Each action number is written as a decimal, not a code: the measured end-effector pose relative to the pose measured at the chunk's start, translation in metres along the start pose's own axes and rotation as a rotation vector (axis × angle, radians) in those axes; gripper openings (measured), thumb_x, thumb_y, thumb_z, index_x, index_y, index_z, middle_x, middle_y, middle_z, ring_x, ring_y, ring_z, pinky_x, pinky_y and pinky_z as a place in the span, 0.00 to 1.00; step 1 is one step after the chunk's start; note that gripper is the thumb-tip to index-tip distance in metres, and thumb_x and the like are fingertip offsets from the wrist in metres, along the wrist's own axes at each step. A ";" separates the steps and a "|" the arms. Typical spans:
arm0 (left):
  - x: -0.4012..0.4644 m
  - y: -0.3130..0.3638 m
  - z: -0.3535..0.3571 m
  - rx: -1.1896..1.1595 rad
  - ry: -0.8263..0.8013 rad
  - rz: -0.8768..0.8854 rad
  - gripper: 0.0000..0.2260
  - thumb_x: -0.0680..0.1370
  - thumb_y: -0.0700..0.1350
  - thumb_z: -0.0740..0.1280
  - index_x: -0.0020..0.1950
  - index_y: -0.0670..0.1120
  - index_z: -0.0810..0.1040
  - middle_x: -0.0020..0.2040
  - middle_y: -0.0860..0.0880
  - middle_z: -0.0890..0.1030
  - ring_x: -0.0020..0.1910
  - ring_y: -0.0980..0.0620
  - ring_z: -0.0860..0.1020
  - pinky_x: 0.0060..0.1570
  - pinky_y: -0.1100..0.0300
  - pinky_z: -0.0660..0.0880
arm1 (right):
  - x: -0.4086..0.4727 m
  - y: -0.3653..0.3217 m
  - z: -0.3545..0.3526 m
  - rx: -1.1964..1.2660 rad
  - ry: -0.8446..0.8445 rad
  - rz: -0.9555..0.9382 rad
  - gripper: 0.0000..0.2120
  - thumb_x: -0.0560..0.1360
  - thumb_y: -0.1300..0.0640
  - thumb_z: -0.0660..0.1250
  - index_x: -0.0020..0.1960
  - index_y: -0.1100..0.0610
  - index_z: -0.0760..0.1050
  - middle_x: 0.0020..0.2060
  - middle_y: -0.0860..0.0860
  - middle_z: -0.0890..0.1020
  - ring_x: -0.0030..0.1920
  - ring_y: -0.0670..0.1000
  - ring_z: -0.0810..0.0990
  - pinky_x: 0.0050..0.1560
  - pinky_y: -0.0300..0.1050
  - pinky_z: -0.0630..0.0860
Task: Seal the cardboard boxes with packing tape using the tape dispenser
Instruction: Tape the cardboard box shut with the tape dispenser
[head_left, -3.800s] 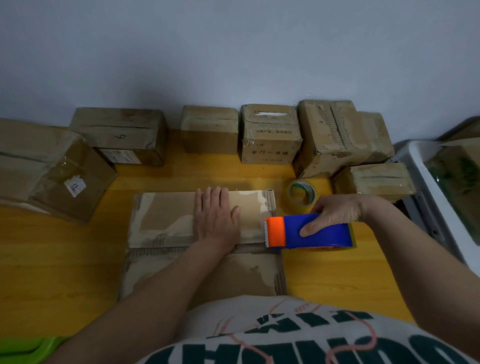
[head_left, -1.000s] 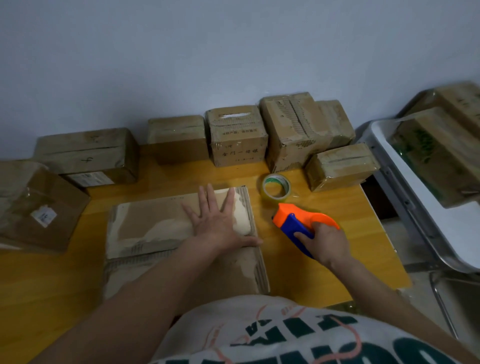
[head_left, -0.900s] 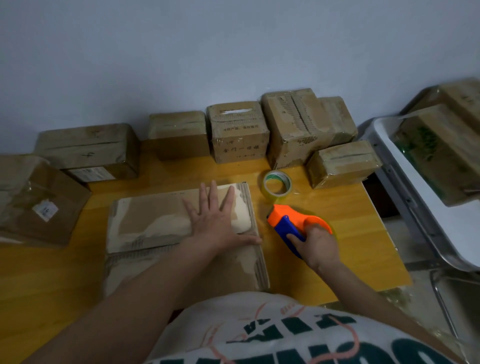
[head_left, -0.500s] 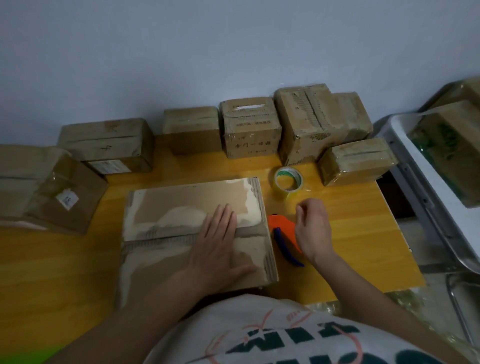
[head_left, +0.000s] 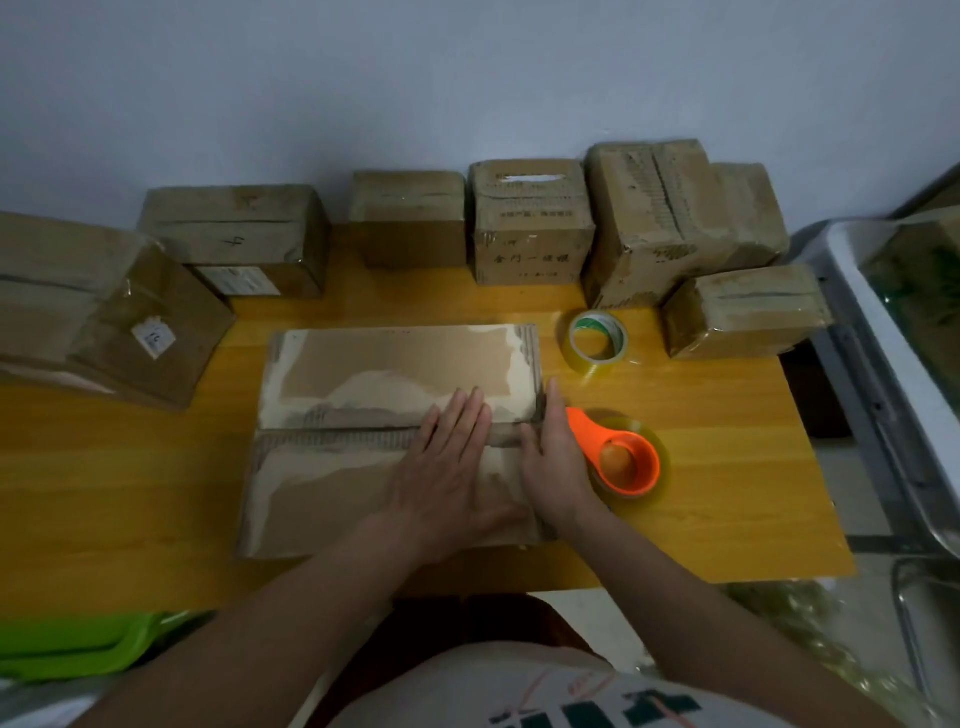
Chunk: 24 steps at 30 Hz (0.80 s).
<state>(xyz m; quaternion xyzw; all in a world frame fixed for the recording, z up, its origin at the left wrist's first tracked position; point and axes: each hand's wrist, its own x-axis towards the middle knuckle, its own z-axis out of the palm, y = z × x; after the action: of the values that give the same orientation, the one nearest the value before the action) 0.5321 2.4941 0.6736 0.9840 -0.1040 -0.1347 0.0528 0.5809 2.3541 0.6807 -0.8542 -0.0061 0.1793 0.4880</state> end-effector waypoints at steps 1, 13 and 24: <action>0.000 0.000 0.000 0.000 -0.006 -0.007 0.50 0.71 0.77 0.44 0.79 0.41 0.43 0.79 0.44 0.39 0.77 0.47 0.36 0.75 0.48 0.39 | 0.002 0.001 0.000 0.007 -0.011 0.023 0.30 0.81 0.61 0.57 0.78 0.59 0.45 0.76 0.54 0.57 0.76 0.51 0.56 0.68 0.33 0.53; -0.003 -0.013 -0.008 -0.016 -0.045 0.059 0.53 0.63 0.78 0.33 0.78 0.43 0.35 0.78 0.45 0.32 0.75 0.49 0.31 0.75 0.51 0.33 | -0.026 0.010 0.023 -0.377 0.190 -0.124 0.29 0.81 0.45 0.52 0.75 0.64 0.58 0.74 0.60 0.63 0.75 0.58 0.58 0.73 0.52 0.60; -0.084 -0.124 0.000 -0.014 0.083 -0.246 0.49 0.69 0.75 0.35 0.79 0.42 0.41 0.79 0.42 0.39 0.77 0.46 0.35 0.73 0.51 0.34 | -0.036 -0.004 0.055 -1.042 0.211 -0.065 0.43 0.76 0.32 0.37 0.77 0.64 0.49 0.77 0.59 0.49 0.77 0.57 0.45 0.76 0.53 0.47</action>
<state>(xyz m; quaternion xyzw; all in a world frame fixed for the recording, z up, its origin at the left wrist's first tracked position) 0.4763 2.6328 0.6785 0.9936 0.0209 -0.1002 0.0472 0.5306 2.3952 0.6696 -0.9962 -0.0716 0.0506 0.0023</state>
